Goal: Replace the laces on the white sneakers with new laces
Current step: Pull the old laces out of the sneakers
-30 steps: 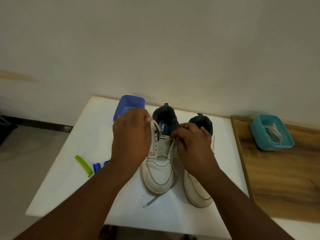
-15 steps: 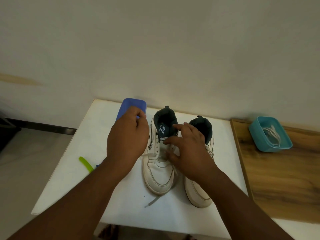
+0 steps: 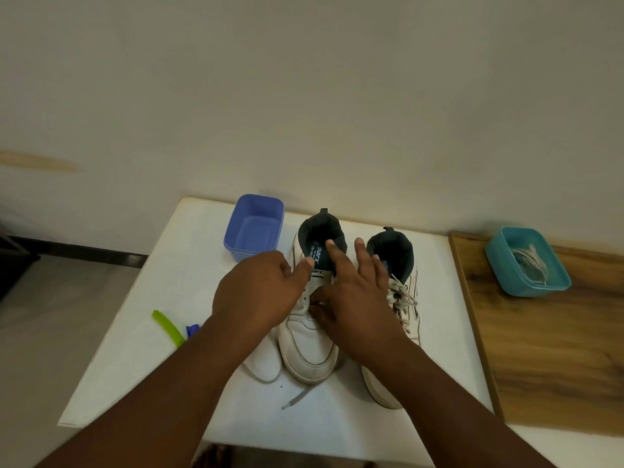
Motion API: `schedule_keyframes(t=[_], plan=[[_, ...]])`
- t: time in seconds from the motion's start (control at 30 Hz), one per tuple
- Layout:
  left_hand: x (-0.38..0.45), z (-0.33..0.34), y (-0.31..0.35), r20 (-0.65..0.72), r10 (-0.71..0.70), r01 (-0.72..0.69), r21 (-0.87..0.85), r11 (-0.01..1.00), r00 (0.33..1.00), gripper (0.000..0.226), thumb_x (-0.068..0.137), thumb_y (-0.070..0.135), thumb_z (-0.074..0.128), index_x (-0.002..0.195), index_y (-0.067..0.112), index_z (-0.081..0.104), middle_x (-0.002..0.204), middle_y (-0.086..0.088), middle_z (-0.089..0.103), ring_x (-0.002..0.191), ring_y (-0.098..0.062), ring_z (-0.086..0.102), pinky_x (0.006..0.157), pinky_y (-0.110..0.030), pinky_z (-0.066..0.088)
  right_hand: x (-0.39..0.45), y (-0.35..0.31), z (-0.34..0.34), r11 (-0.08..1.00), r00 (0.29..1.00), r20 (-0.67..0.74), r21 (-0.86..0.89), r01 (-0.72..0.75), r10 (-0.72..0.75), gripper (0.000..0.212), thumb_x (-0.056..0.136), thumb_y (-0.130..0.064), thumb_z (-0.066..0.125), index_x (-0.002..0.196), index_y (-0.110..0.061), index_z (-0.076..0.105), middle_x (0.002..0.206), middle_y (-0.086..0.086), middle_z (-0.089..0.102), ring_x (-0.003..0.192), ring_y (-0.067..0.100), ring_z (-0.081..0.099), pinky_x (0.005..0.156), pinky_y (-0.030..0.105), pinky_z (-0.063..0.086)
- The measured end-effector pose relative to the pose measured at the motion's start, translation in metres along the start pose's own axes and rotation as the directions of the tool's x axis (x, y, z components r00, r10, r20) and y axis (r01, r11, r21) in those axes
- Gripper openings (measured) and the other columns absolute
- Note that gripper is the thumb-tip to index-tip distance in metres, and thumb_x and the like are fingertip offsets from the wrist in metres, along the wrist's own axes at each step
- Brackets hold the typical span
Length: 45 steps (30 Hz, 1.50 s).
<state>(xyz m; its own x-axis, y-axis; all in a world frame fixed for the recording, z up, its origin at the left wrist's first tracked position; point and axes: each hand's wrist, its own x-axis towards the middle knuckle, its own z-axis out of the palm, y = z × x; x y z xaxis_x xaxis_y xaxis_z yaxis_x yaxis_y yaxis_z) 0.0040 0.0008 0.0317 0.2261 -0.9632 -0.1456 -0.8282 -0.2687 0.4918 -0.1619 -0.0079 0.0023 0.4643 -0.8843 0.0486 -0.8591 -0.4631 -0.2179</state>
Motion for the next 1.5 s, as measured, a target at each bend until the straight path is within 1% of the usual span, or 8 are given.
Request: schedule_keyframes(t=[0.3, 0.5, 0.67, 0.87, 1.03, 1.23, 1.37, 1.5], plan=[[0.008, 0.021, -0.008, -0.010, 0.130, -0.129, 0.022, 0.991, 0.992, 0.030, 0.101, 0.042, 0.046, 0.076, 0.026, 0.050, 0.065, 0.008, 0.052, 0.061, -0.012, 0.053, 0.059, -0.022, 0.038, -0.004, 0.009, -0.021, 0.987, 0.998, -0.009, 0.149, 0.065, -0.065, 0.022, 0.079, -0.041, 0.052, 0.080, -0.034, 0.072, 0.148, -0.005, 0.048, 0.149, 0.026, 0.024, 0.123, 0.054, 0.006], [0.010, 0.022, -0.012, 0.014, 0.141, -0.140, -0.019, 0.990, 0.990, 0.030, 0.103, 0.042, 0.043, 0.081, 0.024, 0.055, 0.069, 0.007, 0.055, 0.066, -0.013, 0.056, 0.066, -0.023, 0.044, -0.005, 0.000, -0.010, 0.996, 0.996, 0.060, 0.067, 0.062, -0.066, 0.044, 0.085, -0.065, 0.044, 0.103, -0.039, 0.074, 0.166, 0.000, 0.027, 0.157, 0.031, 0.000, 0.124, 0.056, -0.003], [0.008, 0.018, -0.012, -0.002, 0.164, -0.164, 0.002, 0.986, 0.986, 0.029, 0.104, 0.039, 0.039, 0.085, 0.023, 0.053, 0.070, 0.009, 0.053, 0.066, -0.012, 0.054, 0.067, -0.022, 0.042, 0.001, 0.001, -0.006, 0.993, 0.997, -0.015, 0.081, 0.081, -0.080, 0.014, 0.092, -0.045, 0.066, 0.088, -0.034, 0.074, 0.157, -0.002, 0.044, 0.156, 0.031, 0.012, 0.124, 0.057, 0.001], [0.007, 0.016, -0.014, 0.005, 0.209, -0.209, 0.027, 0.978, 0.978, 0.027, 0.105, 0.038, 0.038, 0.086, 0.024, 0.052, 0.071, 0.009, 0.053, 0.065, -0.011, 0.054, 0.055, -0.018, 0.033, 0.001, 0.014, -0.015, 0.923, 0.921, -0.198, 0.262, -0.281, 0.336, 0.010, 0.093, -0.035, 0.064, 0.099, -0.032, 0.071, 0.147, 0.003, 0.052, 0.146, 0.030, 0.033, 0.120, 0.058, 0.022], [0.007, 0.018, -0.013, 0.010, 0.203, -0.203, -0.009, 0.979, 0.979, 0.027, 0.105, 0.038, 0.038, 0.085, 0.025, 0.050, 0.070, 0.011, 0.050, 0.065, -0.010, 0.052, 0.059, -0.020, 0.035, -0.003, 0.006, -0.007, 0.990, 0.988, -0.136, 0.130, -0.054, 0.072, 0.034, 0.087, -0.031, 0.061, 0.121, -0.034, 0.067, 0.165, 0.010, 0.026, 0.156, 0.040, 0.003, 0.122, 0.055, 0.003], [0.006, 0.017, -0.011, 0.035, 0.167, -0.165, -0.041, 0.985, 0.985, 0.028, 0.105, 0.040, 0.037, 0.086, 0.025, 0.051, 0.072, 0.010, 0.052, 0.069, -0.013, 0.055, 0.069, -0.022, 0.043, -0.002, 0.003, 0.001, 0.997, 1.000, -0.012, 0.079, 0.014, -0.013, 0.009, 0.090, -0.033, 0.067, 0.092, -0.036, 0.075, 0.161, 0.003, 0.038, 0.156, 0.037, 0.010, 0.124, 0.058, 0.003], [0.006, 0.016, -0.011, 0.030, 0.198, -0.198, -0.010, 0.980, 0.980, 0.031, 0.105, 0.038, 0.038, 0.077, 0.027, 0.046, 0.068, 0.010, 0.051, 0.064, -0.011, 0.053, 0.056, -0.020, 0.033, 0.003, 0.015, -0.024, 0.923, 0.854, -0.414, 0.344, -0.172, 0.314, 0.009, 0.094, -0.027, 0.063, 0.094, -0.032, 0.071, 0.138, -0.002, 0.058, 0.140, 0.021, 0.043, 0.116, 0.057, 0.028], [0.006, 0.018, -0.012, 0.025, 0.203, -0.202, -0.024, 0.979, 0.979, 0.029, 0.105, 0.038, 0.038, 0.082, 0.025, 0.050, 0.070, 0.010, 0.053, 0.066, -0.011, 0.055, 0.057, -0.020, 0.036, 0.003, 0.024, -0.037, 0.854, 0.781, -0.426, 0.456, -0.251, 0.457, 0.022, 0.093, -0.020, 0.066, 0.113, -0.030, 0.070, 0.143, 0.000, 0.050, 0.139, 0.020, 0.040, 0.116, 0.057, 0.031]])
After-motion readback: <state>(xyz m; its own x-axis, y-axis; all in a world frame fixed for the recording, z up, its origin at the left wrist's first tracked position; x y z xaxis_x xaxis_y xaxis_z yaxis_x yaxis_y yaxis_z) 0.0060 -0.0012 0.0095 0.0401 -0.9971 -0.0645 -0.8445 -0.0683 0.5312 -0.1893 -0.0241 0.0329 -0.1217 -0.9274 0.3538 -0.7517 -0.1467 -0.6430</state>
